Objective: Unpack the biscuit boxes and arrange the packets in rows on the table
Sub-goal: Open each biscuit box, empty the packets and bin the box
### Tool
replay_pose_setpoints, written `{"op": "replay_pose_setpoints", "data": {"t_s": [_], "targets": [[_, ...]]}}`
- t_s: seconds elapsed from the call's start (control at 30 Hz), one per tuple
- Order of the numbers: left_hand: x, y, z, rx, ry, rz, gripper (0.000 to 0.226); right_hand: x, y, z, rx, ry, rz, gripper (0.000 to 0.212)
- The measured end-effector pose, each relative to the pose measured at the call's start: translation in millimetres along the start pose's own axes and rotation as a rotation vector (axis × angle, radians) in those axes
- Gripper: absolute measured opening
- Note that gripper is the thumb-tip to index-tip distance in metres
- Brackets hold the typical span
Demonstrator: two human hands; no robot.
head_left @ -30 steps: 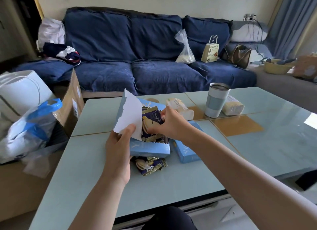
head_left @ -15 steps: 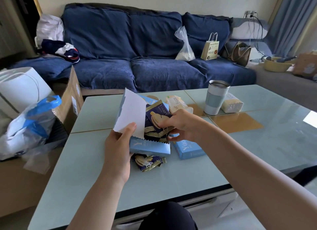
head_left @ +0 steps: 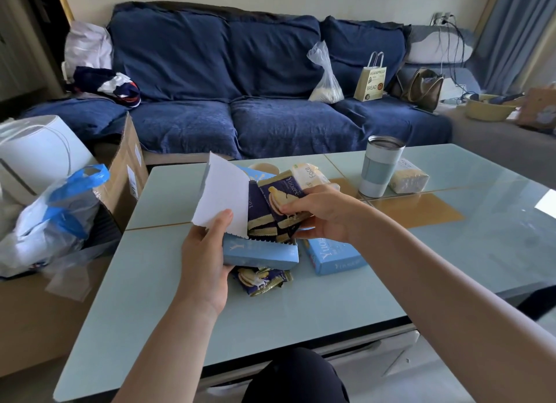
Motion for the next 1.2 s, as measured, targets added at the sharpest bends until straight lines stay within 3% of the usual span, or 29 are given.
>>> {"op": "replay_pose_setpoints", "data": {"t_s": [0.1,0.23,0.53,0.83,1.03,1.2], "targets": [[7.3,-0.2,-3.9,0.003,0.049,0.03,0.023,7.9,-3.4,-0.3,0.002,0.048,-0.045,0.023],[13.9,-1.0,-7.4,0.015,0.067,0.051,0.028,8.9,-3.7,0.2,-0.037,-0.038,-0.128,0.034],[13.9,0.4,-7.0,-0.05,0.012,-0.018,0.02,-2.7,-1.1,3.1,-0.109,-0.132,-0.076,0.026],[8.3,0.1,-3.5,-0.06,-0.01,-0.025,0.014,-11.5,-1.0,3.0,-0.138,-0.189,0.015,0.036],[12.0,-0.7,-3.6,-0.047,0.029,0.049,0.02,3.3,-7.6,2.7,-0.025,-0.023,0.002,0.033],[16.1,-4.5,-6.3,-0.029,0.041,0.06,0.029,12.8,-13.4,6.4,-0.006,-0.013,0.056,0.035]]}}
Point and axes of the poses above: each hand's wrist, its own z-axis towards the middle knuckle, its own x-axis out of the palm, y = z × x, the point moved 5 cm from there along z, towards the middle knuckle, and after that the axes turned 13 degrees about z, right-handed, at the moved point
